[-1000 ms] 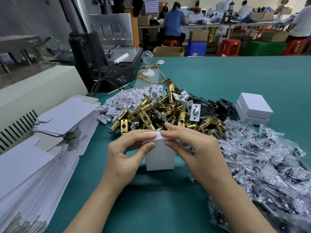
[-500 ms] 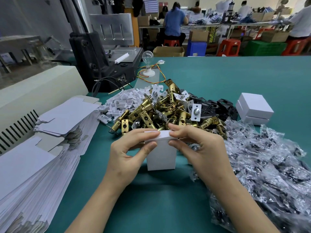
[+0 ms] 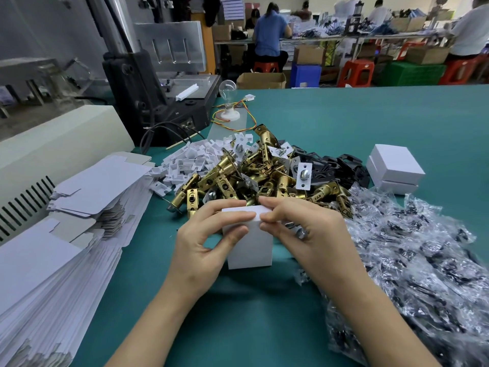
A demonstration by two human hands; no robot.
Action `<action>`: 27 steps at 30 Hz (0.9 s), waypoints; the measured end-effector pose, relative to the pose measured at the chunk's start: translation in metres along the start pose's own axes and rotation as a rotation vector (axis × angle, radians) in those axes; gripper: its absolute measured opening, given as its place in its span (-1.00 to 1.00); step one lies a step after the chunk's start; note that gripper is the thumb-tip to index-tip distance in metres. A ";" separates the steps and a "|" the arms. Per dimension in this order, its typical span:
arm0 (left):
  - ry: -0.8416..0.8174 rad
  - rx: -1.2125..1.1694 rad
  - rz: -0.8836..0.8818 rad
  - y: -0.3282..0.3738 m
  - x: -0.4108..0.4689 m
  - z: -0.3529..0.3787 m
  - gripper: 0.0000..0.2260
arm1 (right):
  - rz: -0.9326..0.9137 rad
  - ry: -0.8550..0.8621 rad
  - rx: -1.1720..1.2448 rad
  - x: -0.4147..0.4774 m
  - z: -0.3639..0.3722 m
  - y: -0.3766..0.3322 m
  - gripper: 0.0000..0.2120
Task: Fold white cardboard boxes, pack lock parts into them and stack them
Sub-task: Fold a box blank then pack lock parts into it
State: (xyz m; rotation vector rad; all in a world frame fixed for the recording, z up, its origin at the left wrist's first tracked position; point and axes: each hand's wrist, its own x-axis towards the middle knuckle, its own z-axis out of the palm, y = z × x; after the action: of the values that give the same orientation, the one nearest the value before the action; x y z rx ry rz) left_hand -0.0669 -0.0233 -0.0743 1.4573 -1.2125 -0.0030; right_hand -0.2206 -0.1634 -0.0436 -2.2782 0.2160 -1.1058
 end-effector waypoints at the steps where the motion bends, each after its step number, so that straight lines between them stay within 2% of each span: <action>1: 0.000 -0.009 0.002 0.000 0.000 0.000 -0.83 | -0.001 -0.002 -0.002 0.000 0.000 0.000 -0.92; 9: 0.001 -0.027 0.015 -0.002 0.000 -0.001 -0.79 | 0.013 -0.012 -0.025 0.000 0.002 -0.002 -0.95; 13: 0.027 -0.080 -0.068 -0.001 -0.003 -0.003 -0.67 | 0.034 -0.001 -0.017 0.000 0.003 -0.003 -0.94; 18: 0.019 -0.054 -0.092 0.000 -0.003 -0.004 -0.78 | 0.058 -0.006 -0.013 -0.003 0.006 -0.003 -0.95; 21: 0.007 -0.062 -0.118 -0.001 -0.004 -0.005 -0.74 | 0.058 0.017 -0.053 -0.005 0.009 -0.005 -0.94; 24: -0.047 -0.090 -0.180 -0.006 -0.007 -0.006 -0.65 | 0.092 0.019 -0.146 -0.008 0.011 -0.011 -0.78; 27: 0.011 -0.166 -0.225 -0.008 -0.007 -0.006 -0.68 | 0.149 -0.055 -0.234 -0.009 0.015 -0.023 -0.44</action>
State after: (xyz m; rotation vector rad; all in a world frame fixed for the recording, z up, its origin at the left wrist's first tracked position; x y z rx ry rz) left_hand -0.0619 -0.0162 -0.0823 1.4377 -1.0087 -0.2429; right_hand -0.2175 -0.1352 -0.0435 -2.4471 0.5081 -0.9838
